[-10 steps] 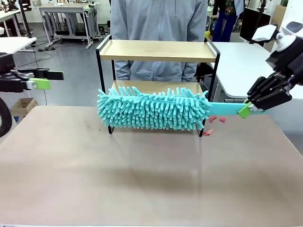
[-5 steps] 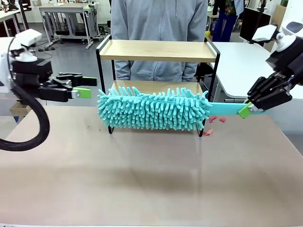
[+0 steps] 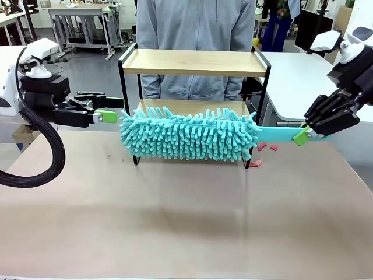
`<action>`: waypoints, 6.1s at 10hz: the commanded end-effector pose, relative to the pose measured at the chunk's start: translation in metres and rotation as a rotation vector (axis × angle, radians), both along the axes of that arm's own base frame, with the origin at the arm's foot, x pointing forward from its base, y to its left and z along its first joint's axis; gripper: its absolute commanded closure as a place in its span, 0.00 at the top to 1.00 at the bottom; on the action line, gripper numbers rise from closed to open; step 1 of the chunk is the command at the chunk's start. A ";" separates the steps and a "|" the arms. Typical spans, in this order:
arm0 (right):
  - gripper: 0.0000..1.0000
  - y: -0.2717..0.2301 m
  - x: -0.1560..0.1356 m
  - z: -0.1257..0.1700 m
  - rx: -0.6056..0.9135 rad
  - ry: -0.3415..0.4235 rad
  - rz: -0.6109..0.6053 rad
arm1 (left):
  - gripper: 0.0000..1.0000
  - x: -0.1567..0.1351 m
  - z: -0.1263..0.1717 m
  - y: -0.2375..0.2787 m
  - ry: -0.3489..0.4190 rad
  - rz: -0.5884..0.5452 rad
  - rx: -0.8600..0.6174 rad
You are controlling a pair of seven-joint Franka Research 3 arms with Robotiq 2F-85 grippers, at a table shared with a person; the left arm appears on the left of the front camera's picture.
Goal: Clean the shelf.
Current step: Hand the Duster back to the human.
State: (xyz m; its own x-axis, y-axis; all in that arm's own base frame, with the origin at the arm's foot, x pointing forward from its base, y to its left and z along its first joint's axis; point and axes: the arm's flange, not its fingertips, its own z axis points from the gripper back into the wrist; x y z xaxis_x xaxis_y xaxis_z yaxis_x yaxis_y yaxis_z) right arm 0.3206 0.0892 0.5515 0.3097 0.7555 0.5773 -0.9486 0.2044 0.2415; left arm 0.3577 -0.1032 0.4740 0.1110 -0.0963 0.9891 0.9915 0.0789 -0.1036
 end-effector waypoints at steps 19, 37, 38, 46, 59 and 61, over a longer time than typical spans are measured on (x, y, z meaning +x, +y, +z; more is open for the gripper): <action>0.13 -0.001 0.000 0.003 0.024 -0.003 0.005 | 0.08 0.020 -0.057 -0.074 0.071 -0.190 -0.087; 1.00 -0.030 -0.008 0.032 0.224 -0.032 -0.077 | 0.00 0.019 -0.056 -0.072 0.076 -0.186 -0.083; 1.00 -0.046 -0.011 0.040 0.294 -0.062 -0.123 | 0.00 0.019 -0.056 -0.072 0.076 -0.186 -0.083; 1.00 -0.133 -0.019 0.057 0.521 -0.121 -0.318 | 0.00 0.019 -0.056 -0.072 0.076 -0.186 -0.083; 1.00 -0.133 -0.019 0.057 0.521 -0.121 -0.318 | 0.17 0.027 0.061 0.204 0.223 1.063 -0.246; 1.00 -0.133 -0.019 0.057 0.521 -0.121 -0.318 | 0.17 0.029 0.050 0.213 0.231 1.196 -0.212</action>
State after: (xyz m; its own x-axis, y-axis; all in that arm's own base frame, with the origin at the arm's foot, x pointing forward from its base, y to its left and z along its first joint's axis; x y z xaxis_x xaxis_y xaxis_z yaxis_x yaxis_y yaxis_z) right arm 0.2993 -0.0436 0.6069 0.4024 0.2586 0.8782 -0.8795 0.3754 0.2925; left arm 0.3813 0.1258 0.5244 0.2208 0.3321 0.9171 0.2924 0.8745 -0.3871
